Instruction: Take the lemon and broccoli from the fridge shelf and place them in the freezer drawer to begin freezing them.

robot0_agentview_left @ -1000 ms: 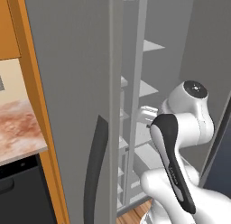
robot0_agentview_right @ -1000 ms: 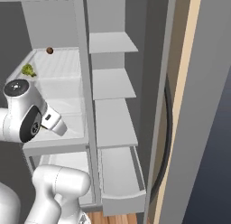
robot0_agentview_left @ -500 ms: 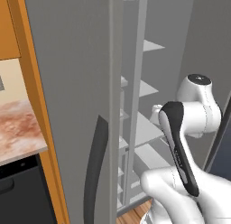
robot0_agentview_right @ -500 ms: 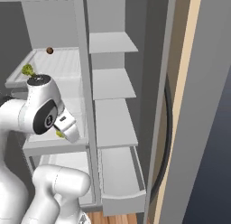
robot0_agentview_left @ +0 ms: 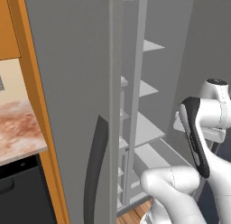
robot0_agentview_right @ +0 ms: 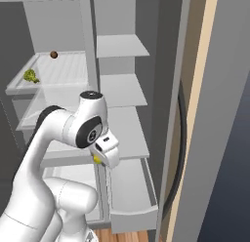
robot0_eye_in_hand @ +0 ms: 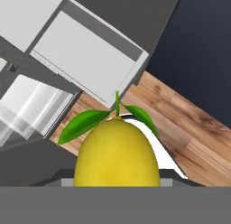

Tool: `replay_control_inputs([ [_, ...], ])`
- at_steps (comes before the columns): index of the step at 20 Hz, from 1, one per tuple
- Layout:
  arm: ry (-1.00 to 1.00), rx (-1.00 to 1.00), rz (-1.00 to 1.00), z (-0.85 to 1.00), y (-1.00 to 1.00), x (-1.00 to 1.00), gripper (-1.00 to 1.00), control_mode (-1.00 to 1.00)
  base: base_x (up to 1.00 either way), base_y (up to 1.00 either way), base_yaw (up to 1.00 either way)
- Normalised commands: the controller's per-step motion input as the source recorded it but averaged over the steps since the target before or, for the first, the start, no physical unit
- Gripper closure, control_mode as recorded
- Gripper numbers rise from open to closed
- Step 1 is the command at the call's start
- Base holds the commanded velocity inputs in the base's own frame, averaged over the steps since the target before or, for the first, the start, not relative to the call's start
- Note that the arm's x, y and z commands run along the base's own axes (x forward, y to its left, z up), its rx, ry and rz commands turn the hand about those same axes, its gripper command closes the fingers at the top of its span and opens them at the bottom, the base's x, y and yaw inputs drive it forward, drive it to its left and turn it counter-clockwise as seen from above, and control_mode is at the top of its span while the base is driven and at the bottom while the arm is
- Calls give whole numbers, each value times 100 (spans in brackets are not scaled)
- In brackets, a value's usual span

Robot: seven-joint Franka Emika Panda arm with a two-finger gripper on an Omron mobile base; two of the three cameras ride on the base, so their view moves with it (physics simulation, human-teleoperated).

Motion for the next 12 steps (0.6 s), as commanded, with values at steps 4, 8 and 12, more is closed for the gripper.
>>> replay_control_inputs([
  [4,13,0,-9,-76,-26,0,100,-100,0,0,0],
  [8,4,0,-11,-80,-4,9,100,-100,0,0,0],
  [12,0,0,-7,-54,-14,29,100,-100,0,0,0],
])
